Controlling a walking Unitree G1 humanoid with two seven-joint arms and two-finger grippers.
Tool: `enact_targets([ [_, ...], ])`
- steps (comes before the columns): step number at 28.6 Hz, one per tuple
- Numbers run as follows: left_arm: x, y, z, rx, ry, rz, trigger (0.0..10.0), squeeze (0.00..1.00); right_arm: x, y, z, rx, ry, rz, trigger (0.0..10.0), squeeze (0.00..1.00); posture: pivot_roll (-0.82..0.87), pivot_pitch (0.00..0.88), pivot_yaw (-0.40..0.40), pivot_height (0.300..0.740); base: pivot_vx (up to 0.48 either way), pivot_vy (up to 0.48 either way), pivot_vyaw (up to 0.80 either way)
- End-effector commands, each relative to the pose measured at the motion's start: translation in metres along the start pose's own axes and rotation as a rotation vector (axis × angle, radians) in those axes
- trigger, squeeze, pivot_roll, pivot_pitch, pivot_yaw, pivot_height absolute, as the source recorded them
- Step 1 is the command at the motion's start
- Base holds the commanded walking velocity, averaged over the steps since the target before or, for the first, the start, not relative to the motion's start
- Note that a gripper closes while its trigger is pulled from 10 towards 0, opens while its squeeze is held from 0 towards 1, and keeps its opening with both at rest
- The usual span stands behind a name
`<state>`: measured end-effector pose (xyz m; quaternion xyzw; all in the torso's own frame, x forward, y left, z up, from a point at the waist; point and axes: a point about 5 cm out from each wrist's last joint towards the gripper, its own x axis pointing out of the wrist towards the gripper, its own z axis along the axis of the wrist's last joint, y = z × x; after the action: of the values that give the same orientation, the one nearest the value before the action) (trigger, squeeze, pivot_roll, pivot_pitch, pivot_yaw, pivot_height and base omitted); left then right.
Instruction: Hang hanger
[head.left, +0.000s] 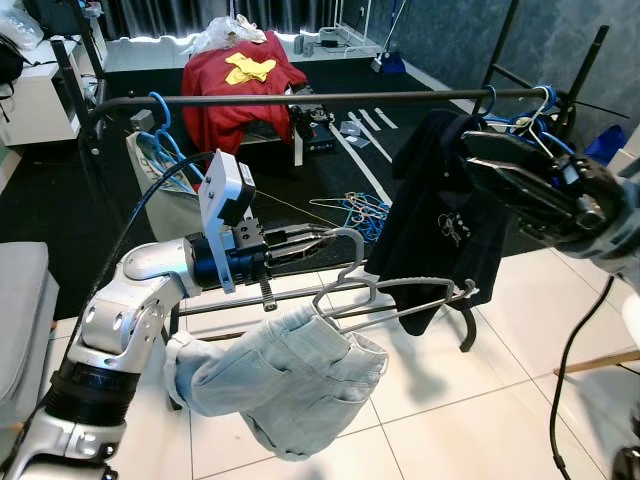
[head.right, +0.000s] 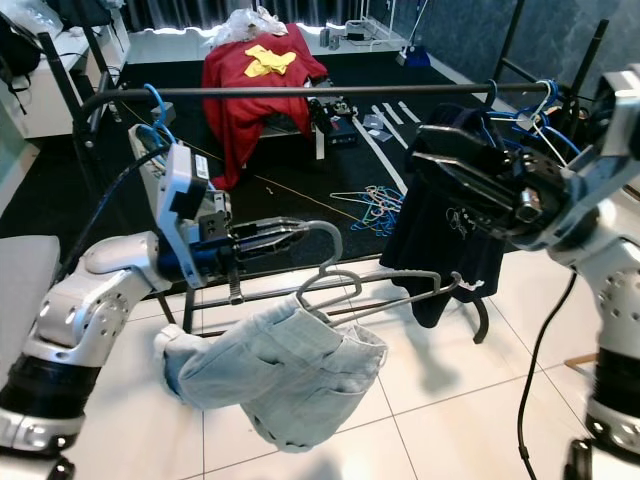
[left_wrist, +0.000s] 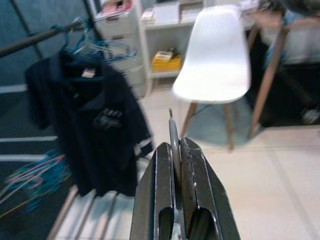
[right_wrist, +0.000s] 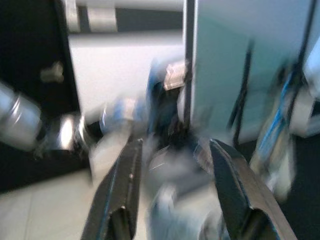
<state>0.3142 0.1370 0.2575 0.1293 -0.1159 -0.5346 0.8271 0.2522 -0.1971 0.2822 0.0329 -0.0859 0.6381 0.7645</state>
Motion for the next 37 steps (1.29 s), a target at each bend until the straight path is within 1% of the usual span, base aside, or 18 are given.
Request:
enact_targets([
  [1,-0.004,0.008,0.009,0.08,0.021,0.002,0.0,0.0,0.009,0.004,-0.025,-0.054,0.131,-0.011,10.0,0.0,-0.2,0.098,-0.014,0.74,0.0,0.0,0.0],
  [2,-0.01,0.014,0.012,0.098,0.035,0.014,0.0,0.0,0.012,0.003,-0.043,-0.084,0.169,-0.057,10.0,0.0,-0.2,0.098,-0.014,0.74,0.0,0.0,0.0],
  [3,-0.01,0.014,0.012,0.098,0.035,0.014,0.0,0.0,0.012,0.003,-0.043,-0.084,0.169,-0.057,10.0,0.0,-0.2,0.098,-0.014,0.74,0.0,0.0,0.0],
  [6,-0.019,0.021,0.018,0.109,0.034,0.029,0.0,0.0,0.013,0.003,-0.065,-0.109,0.21,-0.116,10.0,0.0,-0.2,0.099,-0.012,0.74,0.0,0.0,0.0],
  [7,-0.019,0.021,0.018,0.109,0.034,0.029,0.0,0.0,0.013,0.003,-0.065,-0.109,0.21,-0.116,10.0,0.0,-0.2,0.099,-0.012,0.74,0.0,0.0,0.0],
  [9,-0.026,0.023,0.028,0.087,-0.011,0.008,0.0,0.0,0.002,0.002,-0.109,-0.097,0.316,-0.19,10.0,0.0,-0.19,0.099,-0.013,0.74,0.0,0.0,0.0],
  [11,-0.026,0.023,0.028,0.087,-0.011,0.008,0.0,0.0,0.002,0.002,-0.109,-0.097,0.316,-0.19,10.0,0.0,-0.19,0.099,-0.013,0.74,0.0,0.0,0.0],
  [12,-0.028,0.022,0.031,0.073,-0.03,-0.016,0.0,0.0,-0.003,0.002,-0.13,-0.085,0.352,-0.234,10.0,0.0,-0.19,0.099,-0.013,0.74,0.0,0.0,0.0],
  [13,-0.028,0.022,0.031,0.073,-0.03,-0.016,0.0,0.0,-0.003,0.002,-0.13,-0.085,0.352,-0.234,10.0,0.0,-0.19,0.099,-0.013,0.74,0.0,0.0,0.0],
  [15,-0.03,0.019,0.039,0.035,-0.071,-0.074,0.0,0.0,-0.016,0.002,-0.164,-0.058,0.401,-0.33,10.0,0.0,-0.19,0.097,-0.012,0.74,0.0,0.0,0.0],
  [16,-0.031,0.018,0.041,0.026,-0.081,-0.092,0.0,0.0,-0.019,0.003,-0.173,-0.05,0.413,-0.359,10.0,0.0,-0.19,0.097,-0.011,0.74,0.0,0.0,0.0],
  [20,-0.035,0.018,0.041,0.007,-0.075,-0.139,0.0,0.0,-0.024,0.001,-0.188,-0.072,0.404,-0.422,10.0,0.0,-0.18,0.099,-0.011,0.74,0.0,0.0,0.0],
  [23,-0.036,0.017,0.041,0.001,-0.069,-0.152,0.0,0.0,-0.025,0.0,-0.191,-0.08,0.394,-0.438,10.0,0.0,-0.18,0.099,-0.011,0.74,0.0,0.0,0.0],
  [24,-0.039,0.018,0.039,-0.001,-0.052,-0.164,0.0,0.0,-0.024,-0.004,-0.189,-0.114,0.334,-0.443,10.0,0.0,-0.18,0.1,-0.012,0.74,0.0,0.0,0.0],
  [25,-0.039,0.018,0.039,-0.001,-0.052,-0.164,0.0,0.0,-0.024,-0.004,-0.189,-0.114,0.334,-0.443,10.0,0.0,-0.18,0.1,-0.012,0.74,0.0,0.0,0.0],
  [26,-0.041,0.018,0.039,-0.005,-0.053,-0.166,0.0,0.0,-0.022,-0.005,-0.189,-0.149,0.303,-0.412,10.0,1.0,-0.18,0.102,-0.011,0.74,0.0,0.0,0.0],
  [30,-0.042,0.018,0.04,-0.017,-0.063,-0.175,0.0,0.0,-0.021,-0.006,-0.196,-0.203,0.338,-0.382,10.0,1.0,-0.18,0.103,-0.011,0.74,0.0,0.0,0.0],
  [37,-0.043,0.018,0.046,-0.036,-0.105,-0.204,0.0,0.0,-0.022,-0.011,-0.206,-0.174,0.375,-0.386,10.0,1.0,-0.18,0.106,-0.014,0.74,0.0,0.0,0.0],
])
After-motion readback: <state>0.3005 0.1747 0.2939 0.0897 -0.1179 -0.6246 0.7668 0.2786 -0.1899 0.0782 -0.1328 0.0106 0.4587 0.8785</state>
